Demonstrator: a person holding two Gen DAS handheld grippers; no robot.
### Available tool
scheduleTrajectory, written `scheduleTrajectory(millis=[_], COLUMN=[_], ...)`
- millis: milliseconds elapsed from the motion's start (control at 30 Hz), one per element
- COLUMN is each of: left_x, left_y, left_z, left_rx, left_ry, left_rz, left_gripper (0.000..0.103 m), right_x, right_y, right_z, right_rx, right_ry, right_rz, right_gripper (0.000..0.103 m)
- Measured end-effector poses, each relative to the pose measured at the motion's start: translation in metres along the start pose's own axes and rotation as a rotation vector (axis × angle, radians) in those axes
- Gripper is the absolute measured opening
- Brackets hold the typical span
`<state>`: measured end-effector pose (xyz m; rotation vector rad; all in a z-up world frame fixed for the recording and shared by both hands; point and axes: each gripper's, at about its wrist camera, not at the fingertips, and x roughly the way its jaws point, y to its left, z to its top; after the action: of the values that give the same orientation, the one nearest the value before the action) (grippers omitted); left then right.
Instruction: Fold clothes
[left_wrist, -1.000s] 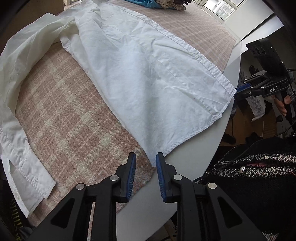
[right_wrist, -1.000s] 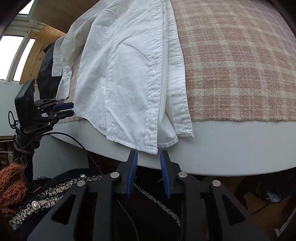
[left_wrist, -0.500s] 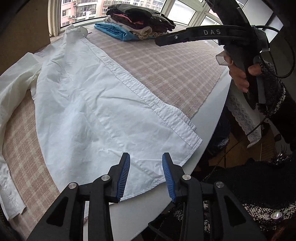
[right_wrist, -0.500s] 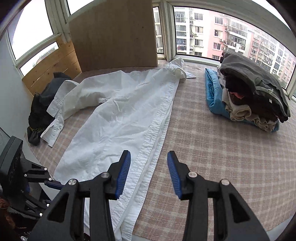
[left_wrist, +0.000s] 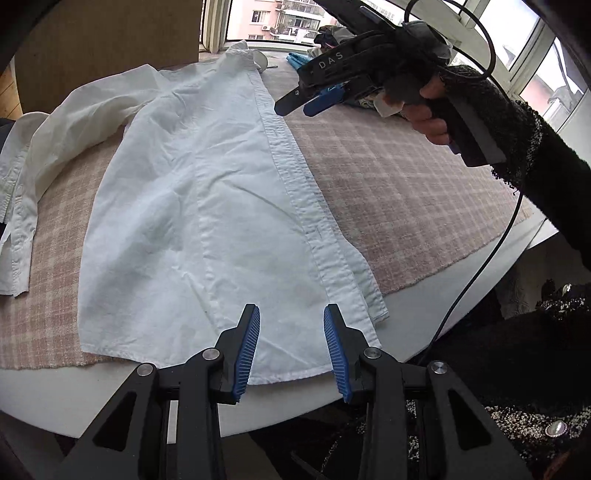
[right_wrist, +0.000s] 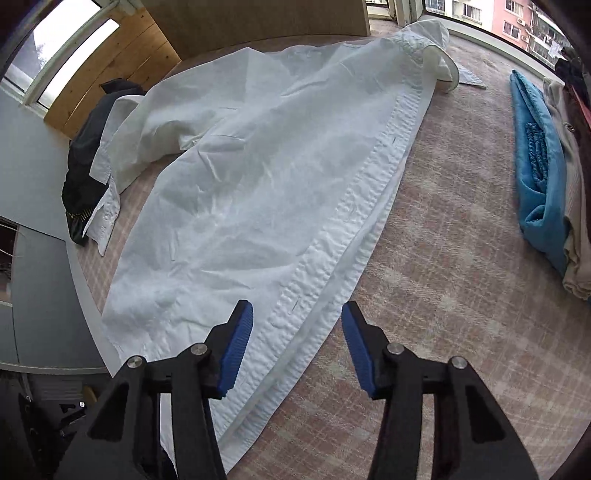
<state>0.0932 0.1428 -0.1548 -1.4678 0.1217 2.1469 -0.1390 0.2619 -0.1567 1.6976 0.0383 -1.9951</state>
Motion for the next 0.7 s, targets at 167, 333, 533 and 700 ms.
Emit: scheduleTrajectory(millis=[167,333,533,700], left_x=[0.016,0.042,0.06,0.057], left_y=[-0.035,-0.045,-0.029,-0.029], left_z=[0.008,0.014,0.009,0.008], left_rx=[0.029,0.053,-0.007,0.01], left_ry=[0.012,0.061,0.117,0.108], left_rz=[0.011,0.033,0.038,0.029], left_gripper=[0.038,0.041,0.04,0.022], right_x=[0.02,0.032,0.036,0.035], right_y=[0.007,0.003,0.011,0.016], right_z=[0.011,0.014,0.015,0.014], right_rx=[-0.057,-0.041,-0.078,-0.105], right_ry=[0.062,0.094,0.102,0.105], right_rz=[-0.049,-0.027,-0.032,-0.032], right_gripper=[0.049,0.045,0.028,0.009])
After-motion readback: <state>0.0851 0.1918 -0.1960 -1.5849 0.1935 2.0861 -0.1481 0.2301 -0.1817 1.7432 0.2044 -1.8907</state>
